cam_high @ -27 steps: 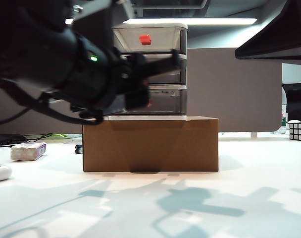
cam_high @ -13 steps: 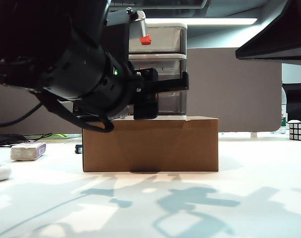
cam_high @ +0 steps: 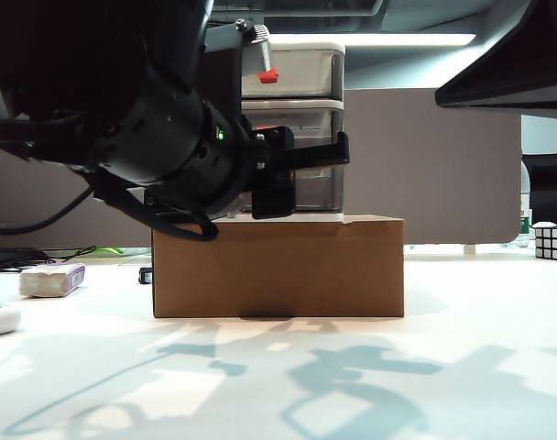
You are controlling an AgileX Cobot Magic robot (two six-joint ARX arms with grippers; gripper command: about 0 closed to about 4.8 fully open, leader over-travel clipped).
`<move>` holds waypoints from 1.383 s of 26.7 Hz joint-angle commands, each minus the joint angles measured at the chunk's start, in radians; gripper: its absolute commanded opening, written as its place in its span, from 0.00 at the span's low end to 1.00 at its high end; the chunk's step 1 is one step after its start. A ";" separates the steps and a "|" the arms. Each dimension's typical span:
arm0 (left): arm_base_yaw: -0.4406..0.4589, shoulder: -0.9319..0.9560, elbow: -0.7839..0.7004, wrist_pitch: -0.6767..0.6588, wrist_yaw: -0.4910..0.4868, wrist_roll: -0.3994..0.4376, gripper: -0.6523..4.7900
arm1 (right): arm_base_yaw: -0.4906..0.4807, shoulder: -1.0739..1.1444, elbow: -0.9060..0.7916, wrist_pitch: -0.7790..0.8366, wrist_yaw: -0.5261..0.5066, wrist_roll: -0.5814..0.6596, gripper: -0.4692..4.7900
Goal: Open the third layer of the drawer on the table, pick up the earphone case on the table and put it in, and finally close the drawer.
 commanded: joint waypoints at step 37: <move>0.022 0.003 0.008 0.047 0.050 0.004 0.31 | 0.000 -0.002 0.003 0.017 -0.007 -0.003 0.08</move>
